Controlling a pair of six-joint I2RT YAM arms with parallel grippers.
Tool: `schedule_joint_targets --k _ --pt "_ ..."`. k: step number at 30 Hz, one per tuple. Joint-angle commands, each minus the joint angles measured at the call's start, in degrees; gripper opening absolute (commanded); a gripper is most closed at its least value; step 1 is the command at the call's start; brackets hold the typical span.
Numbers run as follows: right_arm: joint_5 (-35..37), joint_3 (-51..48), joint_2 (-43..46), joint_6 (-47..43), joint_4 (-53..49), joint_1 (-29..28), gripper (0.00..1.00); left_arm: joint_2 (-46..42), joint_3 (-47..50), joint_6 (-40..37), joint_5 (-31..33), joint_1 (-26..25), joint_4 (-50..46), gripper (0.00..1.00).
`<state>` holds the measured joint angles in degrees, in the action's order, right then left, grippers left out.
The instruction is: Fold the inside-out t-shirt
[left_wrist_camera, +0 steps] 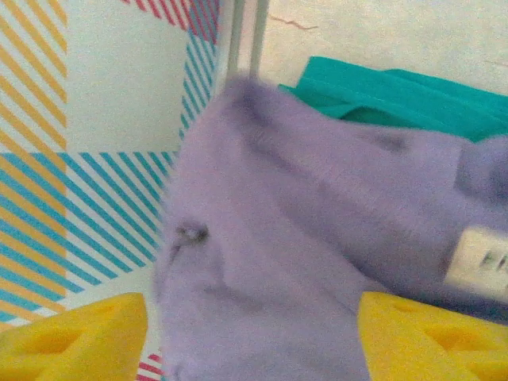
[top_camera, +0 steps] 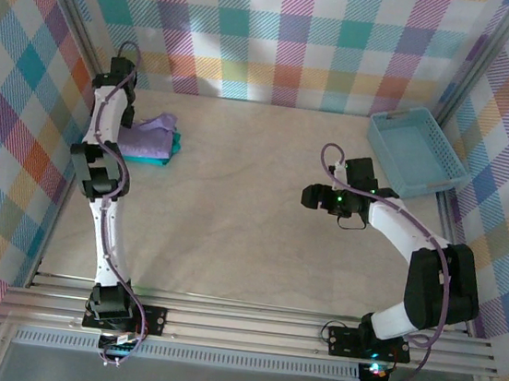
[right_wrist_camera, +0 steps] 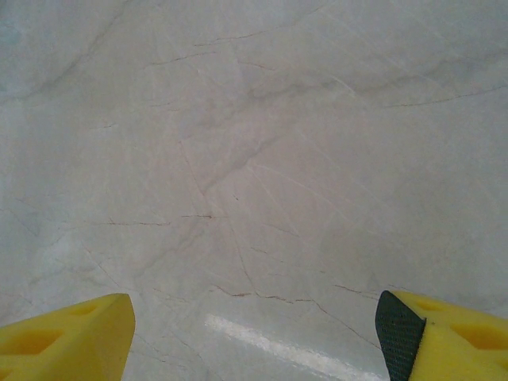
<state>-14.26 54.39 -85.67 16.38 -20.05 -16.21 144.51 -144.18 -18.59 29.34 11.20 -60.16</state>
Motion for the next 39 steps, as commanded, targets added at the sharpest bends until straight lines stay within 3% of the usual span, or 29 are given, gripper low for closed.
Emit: schedule_joint_targets --k 1,4,6,8,11,14,18,22,25,27,30,31,34,37,39 --pt "4.00 2.47 3.43 -2.57 -3.08 -0.02 0.81 -4.90 -5.39 7.48 2.75 0.49 -3.08 0.77" --pt "13.63 1.98 7.74 -5.57 -4.76 -0.05 0.84 -13.31 0.87 15.14 -4.76 0.48 -3.20 0.82" --pt "20.21 1.06 11.00 -7.32 -4.74 -0.05 0.88 -23.73 15.23 19.96 -12.86 0.35 3.70 0.88" --pt "25.27 -0.16 13.77 -8.02 -3.63 0.01 0.99 -36.27 32.30 24.89 -20.01 0.02 13.35 0.97" --pt "31.28 -1.59 15.26 -7.77 -2.08 0.05 1.00 -52.47 55.54 32.06 -28.01 -0.86 28.84 1.00" --pt "37.03 -5.18 15.68 -7.88 2.34 0.31 1.00 -65.94 75.25 36.54 -28.22 -2.91 41.31 1.00" --pt "40.92 -17.50 17.24 -13.23 21.39 0.86 1.00 -76.94 95.51 37.45 -18.15 -6.57 53.98 1.00" --pt "41.32 -29.67 15.60 -18.75 44.38 2.14 1.00 -79.11 111.24 31.33 -15.72 -8.91 69.42 1.00" --pt "41.76 -31.93 10.67 -20.37 51.93 3.77 1.00 -74.97 117.42 27.61 -16.01 -11.05 81.84 1.00" --pt "40.88 -30.69 9.22 -21.49 51.38 4.28 1.00 -69.54 118.61 26.23 -16.64 -11.35 88.25 1.00" --pt "37.76 -32.92 6.83 -26.99 61.96 5.49 1.00 -61.89 120.80 23.60 -17.25 -12.12 101.63 1.00" --pt "35.93 -33.29 6.29 -27.16 64.13 6.30 1.00 -60.64 120.28 23.09 -17.99 -12.21 101.39 1.00" --pt "30.54 -30.94 6.26 -25.94 58.84 8.68 1.00 -58.77 119.97 20.61 -18.75 -13.78 102.80 1.00" --pt "24.48 -31.93 7.86 -26.37 58.38 10.14 1.00 -54.34 124.64 18.53 -20.54 -14.95 116.44 1.00" --pt "22.04 -32.80 8.96 -26.39 58.54 10.32 1.00 -55.16 122.85 18.86 -19.66 -15.03 111.20 1.00"
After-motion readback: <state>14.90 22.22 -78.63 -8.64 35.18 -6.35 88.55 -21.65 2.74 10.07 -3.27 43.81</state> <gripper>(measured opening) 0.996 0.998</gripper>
